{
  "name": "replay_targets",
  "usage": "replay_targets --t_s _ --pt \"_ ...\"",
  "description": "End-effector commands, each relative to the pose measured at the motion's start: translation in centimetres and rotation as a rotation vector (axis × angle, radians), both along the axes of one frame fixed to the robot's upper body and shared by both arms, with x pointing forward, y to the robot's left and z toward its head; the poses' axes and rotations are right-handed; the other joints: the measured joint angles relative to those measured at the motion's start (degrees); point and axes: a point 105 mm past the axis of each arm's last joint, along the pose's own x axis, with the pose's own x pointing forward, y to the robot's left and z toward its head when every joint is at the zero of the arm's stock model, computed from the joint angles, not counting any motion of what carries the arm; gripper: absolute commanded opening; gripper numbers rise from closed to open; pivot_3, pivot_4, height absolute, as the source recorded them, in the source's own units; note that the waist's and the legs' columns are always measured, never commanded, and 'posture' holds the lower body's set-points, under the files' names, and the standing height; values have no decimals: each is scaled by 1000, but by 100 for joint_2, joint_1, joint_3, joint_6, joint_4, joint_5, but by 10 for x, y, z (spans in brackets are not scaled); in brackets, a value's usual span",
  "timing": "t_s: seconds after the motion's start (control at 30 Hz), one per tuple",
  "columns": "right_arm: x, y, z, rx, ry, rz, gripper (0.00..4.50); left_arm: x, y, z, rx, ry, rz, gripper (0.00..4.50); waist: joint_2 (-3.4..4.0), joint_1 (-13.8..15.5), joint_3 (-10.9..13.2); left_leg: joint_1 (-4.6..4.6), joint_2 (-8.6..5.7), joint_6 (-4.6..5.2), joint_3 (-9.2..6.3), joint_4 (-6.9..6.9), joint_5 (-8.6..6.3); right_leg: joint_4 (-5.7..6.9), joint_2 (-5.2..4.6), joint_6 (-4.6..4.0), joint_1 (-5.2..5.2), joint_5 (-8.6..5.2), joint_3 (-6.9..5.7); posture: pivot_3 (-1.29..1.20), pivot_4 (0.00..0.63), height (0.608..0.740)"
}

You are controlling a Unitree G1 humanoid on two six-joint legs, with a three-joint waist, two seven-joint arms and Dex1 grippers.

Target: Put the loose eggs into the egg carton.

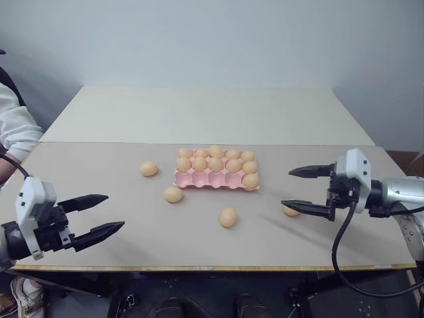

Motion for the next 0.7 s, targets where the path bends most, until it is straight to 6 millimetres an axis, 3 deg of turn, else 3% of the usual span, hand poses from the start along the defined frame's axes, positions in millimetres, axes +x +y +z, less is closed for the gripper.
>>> replay_targets --t_s 0.03,0.5,0.7 --pt "-4 -1 9 -11 -54 9 4500 3 -1 11 -24 -41 -2 4472 0 0 0 0 0 0 0 0 0 0 0 0 0 0 0 0 150 740" --pt "-2 -2 12 -16 -61 0 4500 1 -6 11 -8 -43 -42 4472 0 -5 0 1 0 0 0 0 0 0 0 0 0 0 0 0 150 740" --pt "-3 -12 11 -50 -52 -42 4500 -1 -10 8 -12 -31 -63 4472 0 -1 0 0 0 0 1 -1 0 -1 0 0 0 0 0 0 150 740"
